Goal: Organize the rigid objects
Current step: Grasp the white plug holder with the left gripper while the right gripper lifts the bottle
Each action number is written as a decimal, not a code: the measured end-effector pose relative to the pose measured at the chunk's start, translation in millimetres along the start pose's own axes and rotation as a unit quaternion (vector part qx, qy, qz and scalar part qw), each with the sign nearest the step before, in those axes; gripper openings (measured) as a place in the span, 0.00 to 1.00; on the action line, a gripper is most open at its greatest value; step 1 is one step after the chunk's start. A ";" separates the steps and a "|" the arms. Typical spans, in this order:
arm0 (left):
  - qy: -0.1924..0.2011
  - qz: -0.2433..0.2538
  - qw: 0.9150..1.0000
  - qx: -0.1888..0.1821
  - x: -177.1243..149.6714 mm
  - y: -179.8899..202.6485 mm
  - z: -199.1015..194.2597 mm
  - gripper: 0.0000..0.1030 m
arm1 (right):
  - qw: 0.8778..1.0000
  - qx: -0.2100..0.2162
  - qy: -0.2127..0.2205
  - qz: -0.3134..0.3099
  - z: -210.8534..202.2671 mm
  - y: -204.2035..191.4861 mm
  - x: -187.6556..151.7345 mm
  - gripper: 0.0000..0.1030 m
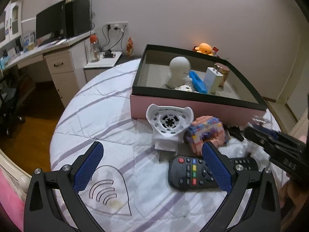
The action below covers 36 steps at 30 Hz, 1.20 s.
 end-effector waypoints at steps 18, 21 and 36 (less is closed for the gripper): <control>-0.050 0.036 0.998 -0.027 12.6 13.5 42.6 0.79 | 1.000 0.006 -0.008 0.010 11.5 14.4 0.0 0.34; -0.068 0.056 0.995 -0.042 8.9 21.6 49.7 0.52 | 1.000 0.009 -0.009 0.012 12.6 15.0 -0.5 0.34; -0.034 0.073 0.997 -0.021 4.2 19.8 22.8 0.39 | 1.000 0.006 0.001 -0.006 0.4 7.6 -0.8 0.30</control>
Point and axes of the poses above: each gripper's, at about its wrist camera, not at the fingertips, and z roughly the way its jaws point, y to its right, x to its top, the point moved 5 cm from there along z, roughly the way its jaws point, and after that the axes turned 12 degrees about x, right-handed, at the moved point
